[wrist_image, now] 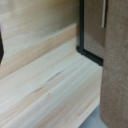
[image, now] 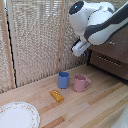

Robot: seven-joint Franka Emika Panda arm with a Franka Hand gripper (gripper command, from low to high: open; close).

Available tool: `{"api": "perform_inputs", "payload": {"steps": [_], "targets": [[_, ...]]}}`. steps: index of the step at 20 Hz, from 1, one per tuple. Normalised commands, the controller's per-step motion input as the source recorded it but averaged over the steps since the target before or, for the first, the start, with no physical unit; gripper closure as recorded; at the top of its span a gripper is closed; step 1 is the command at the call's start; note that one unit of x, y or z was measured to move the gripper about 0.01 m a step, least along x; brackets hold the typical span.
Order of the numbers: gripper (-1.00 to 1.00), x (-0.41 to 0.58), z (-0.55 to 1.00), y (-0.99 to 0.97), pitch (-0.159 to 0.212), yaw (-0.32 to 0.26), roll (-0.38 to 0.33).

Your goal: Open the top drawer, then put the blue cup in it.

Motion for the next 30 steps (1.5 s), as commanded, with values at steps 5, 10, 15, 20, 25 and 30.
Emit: {"api": "perform_inputs", "payload": {"steps": [5, 10, 15, 20, 25, 30], "targets": [[-1.00, 0.291, -0.01, 0.20, 0.017, -0.199, 0.284], [-1.00, 0.405, -0.15, 0.28, 0.072, -0.164, 0.292], [-1.00, 0.530, -0.17, 0.34, 0.126, -0.130, 0.246], [-1.00, 0.610, -0.09, 0.28, 0.099, -0.112, 0.227], [-1.00, 0.706, -0.01, 0.12, 0.054, -0.070, 0.203], [-1.00, 0.568, -0.01, 0.00, 0.069, -0.029, 0.102]]}}
